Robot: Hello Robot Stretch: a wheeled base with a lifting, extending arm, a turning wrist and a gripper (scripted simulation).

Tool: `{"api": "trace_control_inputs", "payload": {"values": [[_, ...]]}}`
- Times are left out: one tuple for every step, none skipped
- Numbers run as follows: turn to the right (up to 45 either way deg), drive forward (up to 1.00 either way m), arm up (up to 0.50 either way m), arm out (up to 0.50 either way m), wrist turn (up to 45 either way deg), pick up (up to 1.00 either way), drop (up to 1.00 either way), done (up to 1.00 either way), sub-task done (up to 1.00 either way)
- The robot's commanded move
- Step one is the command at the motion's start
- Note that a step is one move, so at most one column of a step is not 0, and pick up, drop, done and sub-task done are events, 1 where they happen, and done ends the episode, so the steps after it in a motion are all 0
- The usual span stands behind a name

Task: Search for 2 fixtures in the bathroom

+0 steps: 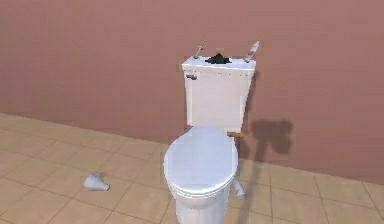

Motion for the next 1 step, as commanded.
{"api": "trace_control_inputs", "payload": {"values": [[0.0,0.00,0.00,0.00,0.0,0.00,0.00,1.00,0.00]]}}
